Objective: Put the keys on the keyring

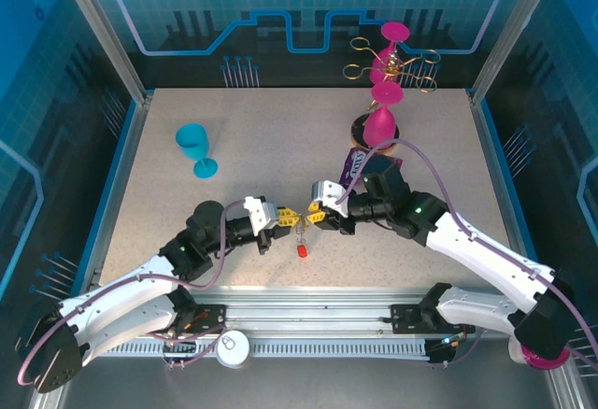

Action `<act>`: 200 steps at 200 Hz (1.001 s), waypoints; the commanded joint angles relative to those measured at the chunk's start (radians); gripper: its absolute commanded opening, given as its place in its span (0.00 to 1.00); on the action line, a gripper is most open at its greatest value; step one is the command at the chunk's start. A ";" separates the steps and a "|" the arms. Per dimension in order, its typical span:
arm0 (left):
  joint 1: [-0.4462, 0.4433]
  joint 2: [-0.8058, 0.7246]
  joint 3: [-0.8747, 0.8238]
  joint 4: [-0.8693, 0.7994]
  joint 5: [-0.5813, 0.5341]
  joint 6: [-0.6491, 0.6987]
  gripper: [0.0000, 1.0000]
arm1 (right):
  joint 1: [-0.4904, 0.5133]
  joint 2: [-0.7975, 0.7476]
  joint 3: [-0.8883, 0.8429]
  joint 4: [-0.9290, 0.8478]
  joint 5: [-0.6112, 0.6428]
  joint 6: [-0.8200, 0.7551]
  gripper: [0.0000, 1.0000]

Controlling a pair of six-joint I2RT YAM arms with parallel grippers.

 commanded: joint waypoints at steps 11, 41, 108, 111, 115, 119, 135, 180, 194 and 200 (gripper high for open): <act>-0.003 -0.008 -0.017 0.087 0.033 -0.030 0.00 | 0.005 0.028 -0.001 0.038 -0.044 0.022 0.07; -0.004 0.000 -0.025 0.138 0.034 -0.042 0.00 | 0.016 0.049 -0.001 0.056 -0.062 0.033 0.06; -0.004 0.003 -0.028 0.132 0.020 -0.036 0.00 | 0.008 -0.003 -0.032 0.088 0.017 0.054 0.34; -0.003 0.002 -0.029 0.130 0.020 -0.034 0.00 | 0.005 -0.009 -0.032 0.091 0.025 0.058 0.35; -0.003 0.001 -0.030 0.130 0.021 -0.034 0.00 | 0.000 -0.018 -0.032 0.094 0.036 0.061 0.36; -0.003 -0.002 -0.030 0.129 0.018 -0.034 0.00 | -0.004 -0.026 -0.057 0.097 0.044 0.066 0.37; -0.003 -0.001 -0.030 0.128 0.017 -0.034 0.00 | -0.023 -0.067 -0.097 0.113 0.072 0.080 0.39; -0.003 -0.001 -0.028 0.128 0.014 -0.029 0.00 | -0.025 -0.108 -0.155 0.120 0.003 0.135 0.42; -0.003 -0.001 -0.028 0.125 0.012 -0.028 0.00 | -0.011 -0.102 -0.169 0.150 -0.021 0.154 0.42; -0.002 -0.001 -0.026 0.124 0.011 -0.026 0.00 | -0.005 -0.098 -0.172 0.164 -0.026 0.160 0.42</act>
